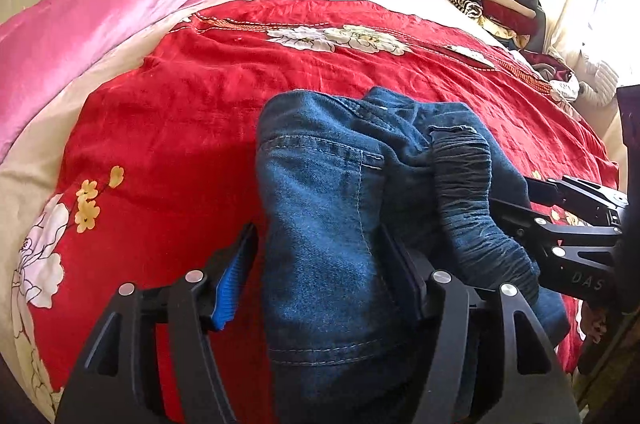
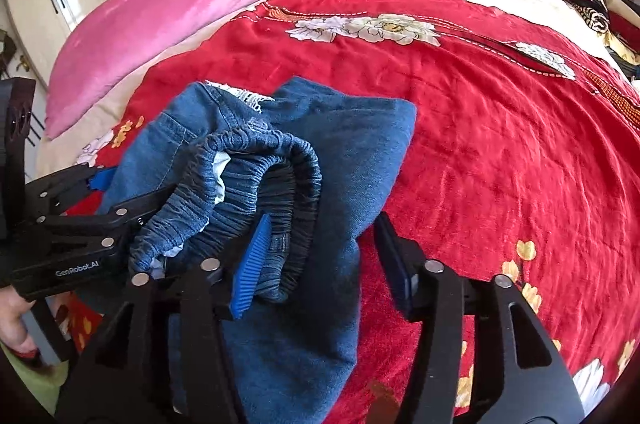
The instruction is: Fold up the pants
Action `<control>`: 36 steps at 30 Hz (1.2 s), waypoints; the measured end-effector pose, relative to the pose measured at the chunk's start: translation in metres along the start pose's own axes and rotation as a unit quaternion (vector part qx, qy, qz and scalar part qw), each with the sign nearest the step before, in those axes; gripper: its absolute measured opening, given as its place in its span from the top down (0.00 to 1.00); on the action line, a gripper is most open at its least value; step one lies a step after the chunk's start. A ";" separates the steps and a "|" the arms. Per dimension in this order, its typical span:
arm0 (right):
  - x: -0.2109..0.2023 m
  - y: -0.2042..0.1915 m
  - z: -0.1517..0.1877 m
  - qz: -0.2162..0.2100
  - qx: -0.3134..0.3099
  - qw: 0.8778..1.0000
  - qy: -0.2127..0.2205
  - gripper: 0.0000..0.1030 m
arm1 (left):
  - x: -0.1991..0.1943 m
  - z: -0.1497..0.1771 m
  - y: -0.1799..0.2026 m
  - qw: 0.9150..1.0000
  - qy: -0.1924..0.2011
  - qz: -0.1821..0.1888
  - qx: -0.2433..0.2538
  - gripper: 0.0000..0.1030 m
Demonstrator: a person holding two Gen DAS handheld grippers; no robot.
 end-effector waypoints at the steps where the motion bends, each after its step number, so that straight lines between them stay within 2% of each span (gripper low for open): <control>1: -0.001 0.000 -0.001 0.002 0.000 1.000 0.002 0.48 | 0.000 0.000 0.000 1.000 0.000 0.001 -0.001 0.40; 6: -0.010 -0.002 -0.002 0.006 -0.006 1.000 0.014 0.45 | -0.003 0.001 -0.001 1.000 0.000 0.003 -0.004 0.39; 8: -0.015 -0.003 -0.001 0.007 -0.006 1.000 0.022 0.39 | -0.006 0.002 -0.002 1.000 0.001 0.001 -0.004 0.25; 12: -0.030 -0.003 0.000 0.006 -0.004 0.999 0.043 0.26 | -0.012 0.004 -0.003 1.000 0.005 0.008 -0.010 0.21; 13: -0.033 -0.003 0.000 0.007 -0.005 0.999 0.046 0.23 | -0.014 0.004 -0.003 1.000 0.007 0.007 -0.010 0.13; 17: -0.047 -0.004 0.001 0.009 -0.003 0.998 0.063 0.20 | -0.024 0.004 -0.006 1.000 0.017 0.002 -0.013 0.05; 22: -0.065 -0.011 0.004 0.004 -0.005 0.996 0.085 0.09 | -0.040 0.005 -0.012 0.999 0.028 -0.002 -0.016 0.04; 36: -0.127 -0.040 0.013 0.022 -0.033 0.988 0.149 0.09 | -0.094 0.019 -0.030 0.997 0.056 -0.005 -0.047 0.04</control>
Point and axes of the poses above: each gripper's, at about its wrist camera, not at the fingertips, and x roughly the way its jaws point, y to its right, z to its underside, the point moved 5 cm from there along x, roughly the way its jaws point, and after that the axes turned 13 degrees about -z, right-handed, at the moved point
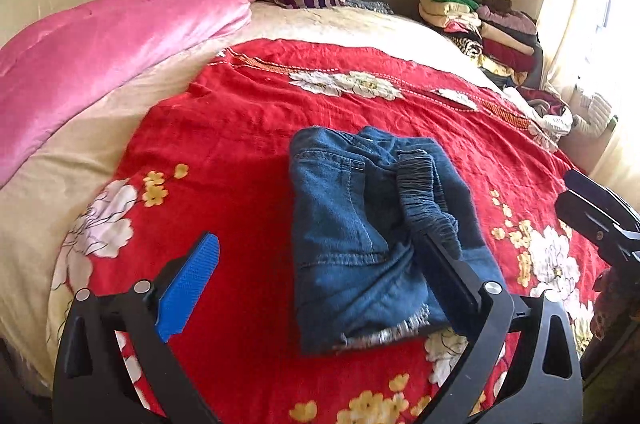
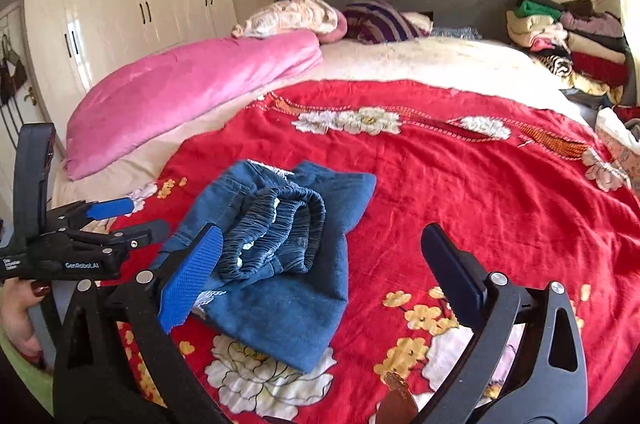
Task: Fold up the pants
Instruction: 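Open both tools and pull them back from the folded pants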
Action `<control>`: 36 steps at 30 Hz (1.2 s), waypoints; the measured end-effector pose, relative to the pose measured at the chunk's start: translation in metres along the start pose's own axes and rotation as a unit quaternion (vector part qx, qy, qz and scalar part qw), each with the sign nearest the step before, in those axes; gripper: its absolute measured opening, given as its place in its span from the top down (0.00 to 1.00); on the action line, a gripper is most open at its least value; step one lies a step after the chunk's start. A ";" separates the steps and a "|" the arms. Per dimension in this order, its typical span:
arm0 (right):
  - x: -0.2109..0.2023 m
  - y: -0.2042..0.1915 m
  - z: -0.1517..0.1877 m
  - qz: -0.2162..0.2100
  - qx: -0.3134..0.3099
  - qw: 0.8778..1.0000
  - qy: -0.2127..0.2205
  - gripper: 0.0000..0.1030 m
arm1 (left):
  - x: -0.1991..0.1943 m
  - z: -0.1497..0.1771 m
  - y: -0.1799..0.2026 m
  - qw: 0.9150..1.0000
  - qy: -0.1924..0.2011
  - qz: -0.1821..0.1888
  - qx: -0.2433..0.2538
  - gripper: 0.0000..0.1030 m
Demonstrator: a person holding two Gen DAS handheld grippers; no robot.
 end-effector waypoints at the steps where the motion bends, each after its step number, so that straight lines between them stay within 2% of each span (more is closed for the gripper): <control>1: -0.004 -0.001 0.000 0.000 -0.001 1.000 0.002 0.09 | -0.004 0.001 -0.001 1.000 0.002 -0.001 -0.002 0.04; 12: -0.059 -0.009 0.007 0.026 -0.016 0.999 0.038 0.09 | -0.049 0.029 -0.008 1.000 0.026 0.005 -0.010 0.04; 19: -0.088 -0.015 0.010 0.040 -0.028 0.997 0.060 0.09 | -0.067 0.041 -0.017 0.999 0.046 -0.010 -0.008 0.04; 29: -0.097 -0.015 0.035 0.044 -0.011 0.998 0.041 0.09 | -0.091 0.058 -0.026 0.998 0.067 -0.009 -0.016 0.04; 36: -0.078 -0.024 0.068 0.026 0.002 1.000 0.000 0.09 | -0.091 0.078 -0.018 0.998 0.065 -0.026 0.006 0.04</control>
Point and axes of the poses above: each gripper's, at about its wrist camera, not at the fingertips, and x roughly the way its jaws point, y to its right, z to its underside, the point moved 5 cm from there along x, roughly the way its jaws point, and after that the axes turned 13 degrees about -z, right-handed, at the moved point
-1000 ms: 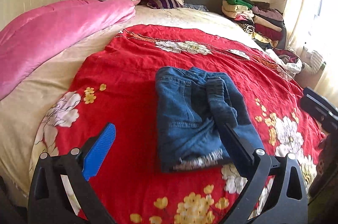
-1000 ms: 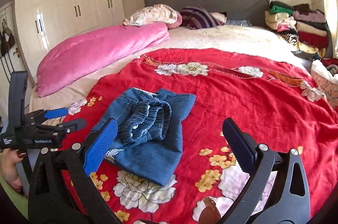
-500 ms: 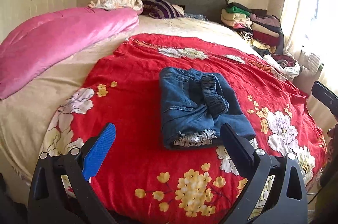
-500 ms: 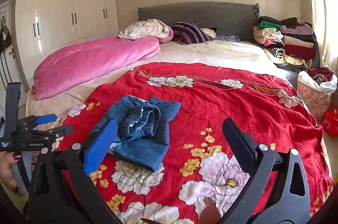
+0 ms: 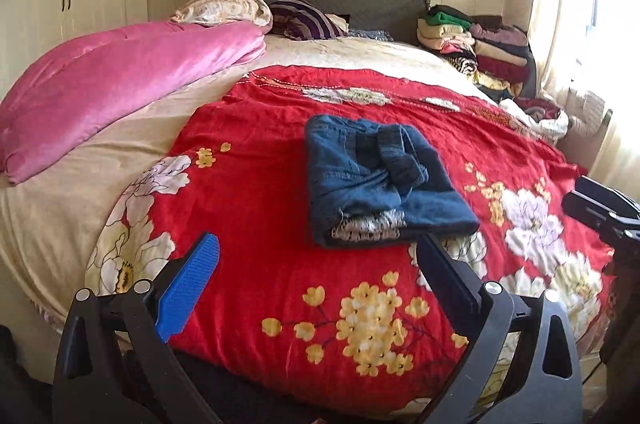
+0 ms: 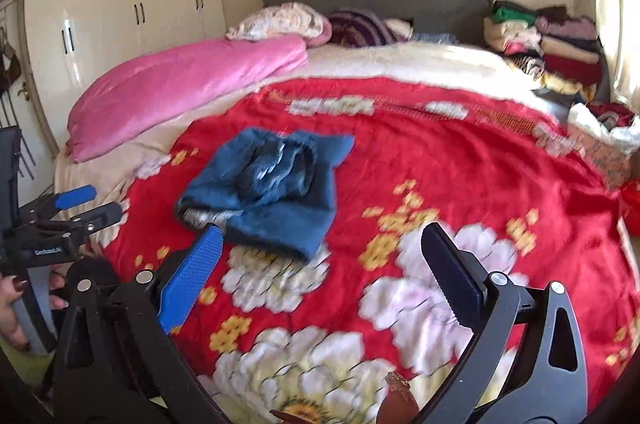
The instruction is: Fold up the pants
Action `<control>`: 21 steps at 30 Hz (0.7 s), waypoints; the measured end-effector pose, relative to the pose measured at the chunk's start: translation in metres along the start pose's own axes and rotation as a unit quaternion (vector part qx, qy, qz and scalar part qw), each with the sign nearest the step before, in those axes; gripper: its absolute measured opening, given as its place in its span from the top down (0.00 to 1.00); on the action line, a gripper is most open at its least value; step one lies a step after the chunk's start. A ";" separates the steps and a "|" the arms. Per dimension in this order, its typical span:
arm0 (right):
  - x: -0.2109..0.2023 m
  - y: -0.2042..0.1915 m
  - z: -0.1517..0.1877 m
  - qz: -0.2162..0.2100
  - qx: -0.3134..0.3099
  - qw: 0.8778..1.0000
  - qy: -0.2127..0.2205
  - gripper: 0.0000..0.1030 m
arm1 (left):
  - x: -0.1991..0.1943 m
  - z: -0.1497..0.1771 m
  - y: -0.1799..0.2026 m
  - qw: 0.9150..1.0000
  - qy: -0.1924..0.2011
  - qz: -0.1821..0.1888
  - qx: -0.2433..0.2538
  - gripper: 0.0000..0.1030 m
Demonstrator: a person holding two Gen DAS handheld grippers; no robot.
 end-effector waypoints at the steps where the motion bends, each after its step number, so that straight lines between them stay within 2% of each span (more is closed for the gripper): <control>1: 0.004 -0.002 0.005 -0.006 0.002 1.000 -0.008 0.09 | 0.002 0.001 0.001 1.000 -0.002 -0.001 0.003 0.04; 15: 0.027 -0.004 0.029 -0.007 0.019 0.999 -0.037 0.09 | 0.023 0.026 0.010 0.999 -0.054 0.003 0.003 0.04; 21: 0.028 -0.004 0.030 -0.009 0.018 0.999 -0.037 0.09 | 0.023 0.028 0.009 0.998 -0.059 0.003 -0.001 0.04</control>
Point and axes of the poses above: each gripper's, at about its wrist camera, not at the fingertips, and x roughly the way its jaws point, y to its right, z to its underside, the point moved 5 cm from there along x, roughly the way its jaws point, and after that the axes turned 13 degrees about -z, right-handed, at the moved point
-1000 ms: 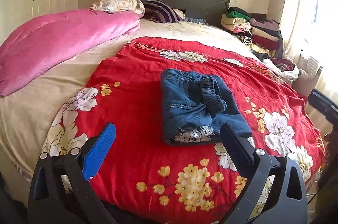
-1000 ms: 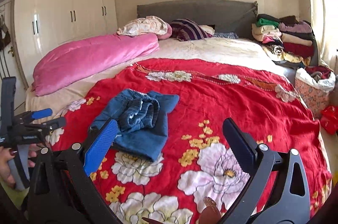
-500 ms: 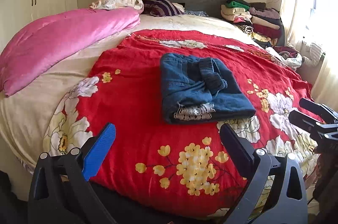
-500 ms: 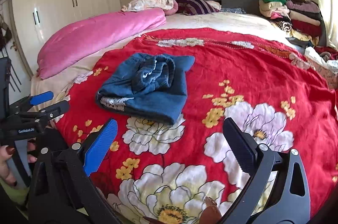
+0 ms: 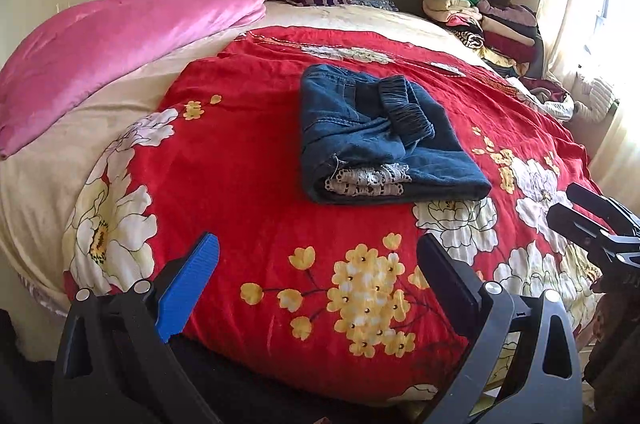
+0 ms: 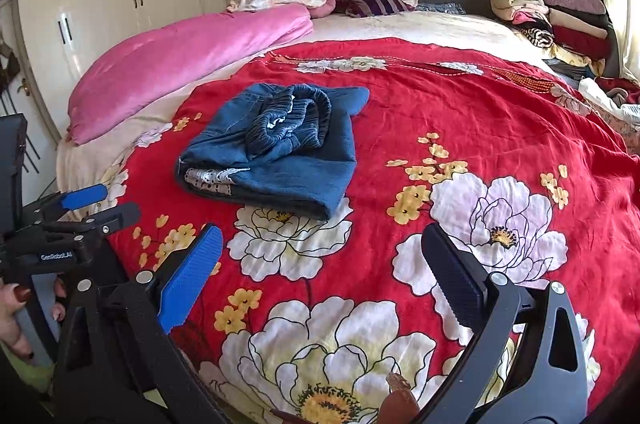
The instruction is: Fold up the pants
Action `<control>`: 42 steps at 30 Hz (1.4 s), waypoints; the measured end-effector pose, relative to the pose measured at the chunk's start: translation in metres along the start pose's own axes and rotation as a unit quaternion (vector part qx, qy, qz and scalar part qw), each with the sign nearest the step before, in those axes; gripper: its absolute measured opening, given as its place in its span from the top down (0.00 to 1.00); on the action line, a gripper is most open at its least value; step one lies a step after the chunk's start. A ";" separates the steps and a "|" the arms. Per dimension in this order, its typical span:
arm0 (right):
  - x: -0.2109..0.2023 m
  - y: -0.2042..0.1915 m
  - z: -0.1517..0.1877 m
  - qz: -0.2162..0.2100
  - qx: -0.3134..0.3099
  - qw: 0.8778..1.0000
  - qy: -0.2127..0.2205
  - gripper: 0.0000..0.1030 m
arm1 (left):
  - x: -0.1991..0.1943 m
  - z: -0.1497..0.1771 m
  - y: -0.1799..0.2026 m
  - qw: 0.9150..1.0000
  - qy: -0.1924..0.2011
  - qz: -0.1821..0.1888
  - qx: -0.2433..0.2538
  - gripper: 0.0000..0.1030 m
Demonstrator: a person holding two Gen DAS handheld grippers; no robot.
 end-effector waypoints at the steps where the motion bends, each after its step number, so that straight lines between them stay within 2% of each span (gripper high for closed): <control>1: 0.000 0.000 0.000 0.000 0.000 1.000 -0.001 0.09 | 0.000 0.000 0.000 1.000 0.000 0.000 0.000 0.04; 42: 0.000 0.001 0.000 0.000 0.001 1.000 -0.002 0.09 | -0.005 -0.003 -0.007 1.000 0.006 -0.020 -0.005 0.04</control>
Point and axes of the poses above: each gripper's, at about its wrist camera, not at the fingertips, and x roughly the way its jaws point, y to its right, z to its underside, the point moved 5 cm from there along x, roughly the way its jaws point, and after that the axes turned 13 degrees about -z, right-handed, at the moved point
